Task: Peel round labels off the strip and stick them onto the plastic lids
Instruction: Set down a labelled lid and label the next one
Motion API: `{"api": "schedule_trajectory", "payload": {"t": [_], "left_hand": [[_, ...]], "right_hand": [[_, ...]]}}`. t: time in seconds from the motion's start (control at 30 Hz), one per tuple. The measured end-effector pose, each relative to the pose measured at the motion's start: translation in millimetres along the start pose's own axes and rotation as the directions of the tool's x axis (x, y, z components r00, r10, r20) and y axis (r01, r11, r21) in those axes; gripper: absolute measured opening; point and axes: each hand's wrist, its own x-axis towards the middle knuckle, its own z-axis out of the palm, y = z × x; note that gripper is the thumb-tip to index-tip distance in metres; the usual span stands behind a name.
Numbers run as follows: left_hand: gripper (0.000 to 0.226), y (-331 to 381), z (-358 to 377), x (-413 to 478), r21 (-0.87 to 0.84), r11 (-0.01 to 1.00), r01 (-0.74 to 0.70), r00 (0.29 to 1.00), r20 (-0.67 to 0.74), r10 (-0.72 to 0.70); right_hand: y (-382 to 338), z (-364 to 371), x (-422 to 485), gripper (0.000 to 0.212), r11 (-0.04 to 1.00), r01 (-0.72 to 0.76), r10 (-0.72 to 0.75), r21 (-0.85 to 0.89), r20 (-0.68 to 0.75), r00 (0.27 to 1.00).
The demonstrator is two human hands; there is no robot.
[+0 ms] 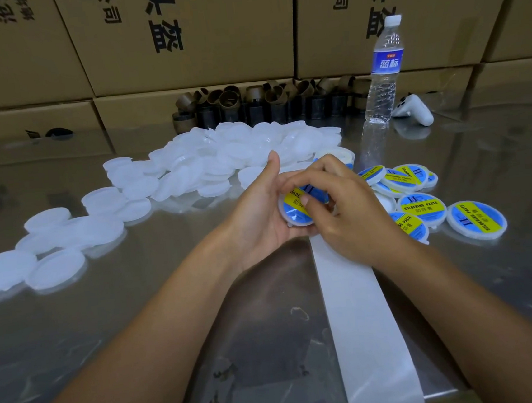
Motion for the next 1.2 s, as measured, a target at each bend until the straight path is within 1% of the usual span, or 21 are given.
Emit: {"api": "schedule_trajectory", "payload": {"t": [0.3, 0.33, 0.4, 0.47, 0.5, 0.6, 0.7, 0.83, 0.93, 1.03, 1.1, 1.2], "left_hand": [[0.070, 0.7, -1.1, -0.4, -0.011, 1.000, -0.004, 1.000, 0.028, 0.004], [0.067, 0.5, -0.8, -0.9, -0.007, 1.000, -0.007, 1.000, 0.028, 0.007], [0.051, 0.2, 0.3, -2.2, 0.002, 1.000, -0.021, 0.999, 0.046, 0.021], [0.034, 1.5, 1.1, -4.1, -0.028, 0.998, -0.047, 0.994, 0.099, 0.050], [0.032, 2.3, 0.7, -5.2, -0.039, 0.998, -0.057, 0.990, 0.128, 0.062], [0.047, 2.8, -0.3, -7.0, -0.013, 0.998, -0.069, 0.985, 0.158, 0.070], [0.054, 1.0, 2.0, -5.9, 0.041, 0.996, -0.081, 0.991, 0.106, 0.077], [0.052, 0.2, 3.7, -6.4, 0.116, 0.990, -0.081, 0.996, 0.051, 0.076], [0.051, 0.9, 6.6, -7.8, 0.108, 0.991, -0.074, 0.997, 0.031, 0.071], [0.051, 0.6, 6.9, -7.7, 0.092, 0.993, -0.069, 0.998, -0.001, 0.070], [0.047, -0.2, 6.7, -7.2, 0.082, 0.994, -0.065, 0.997, -0.039, 0.069], [0.030, -0.9, 7.3, -6.7, 0.048, 0.996, -0.078, 0.993, -0.090, 0.082]], "right_hand": [[3.1, -0.3, 0.6, 0.036, 0.999, 0.038, -0.038, -0.008, -0.020, 0.999], [3.8, -0.4, 0.9, 0.037, 0.999, 0.037, -0.037, -0.007, -0.020, 0.999], [4.9, 0.2, 1.2, 0.037, 0.999, 0.034, -0.034, -0.004, -0.028, 0.999], [5.7, 1.2, 1.3, 0.039, 1.000, 0.030, -0.029, 0.001, -0.046, 0.999], [6.0, 1.4, 1.5, 0.040, 1.000, 0.023, -0.023, 0.002, -0.051, 0.998], [6.8, 0.0, 2.1, 0.038, 1.000, 0.009, -0.010, -0.019, -0.054, 0.999], [6.4, -2.4, 1.9, 0.035, 0.999, 0.016, -0.018, -0.047, -0.053, 0.998], [3.8, -3.7, -1.3, 0.033, 0.993, 0.011, -0.020, -0.122, -0.073, 0.997], [1.8, -3.9, -2.3, 0.036, 0.979, 0.034, -0.052, -0.200, -0.085, 0.995], [0.6, -3.7, -1.6, 0.044, 0.963, 0.030, -0.063, -0.269, -0.116, 0.991], [2.8, -5.6, -1.1, 0.050, 0.952, -0.021, -0.030, -0.306, -0.161, 0.987], [6.5, -7.8, -0.5, 0.051, 0.964, -0.154, 0.100, -0.217, -0.244, 0.965]]}}
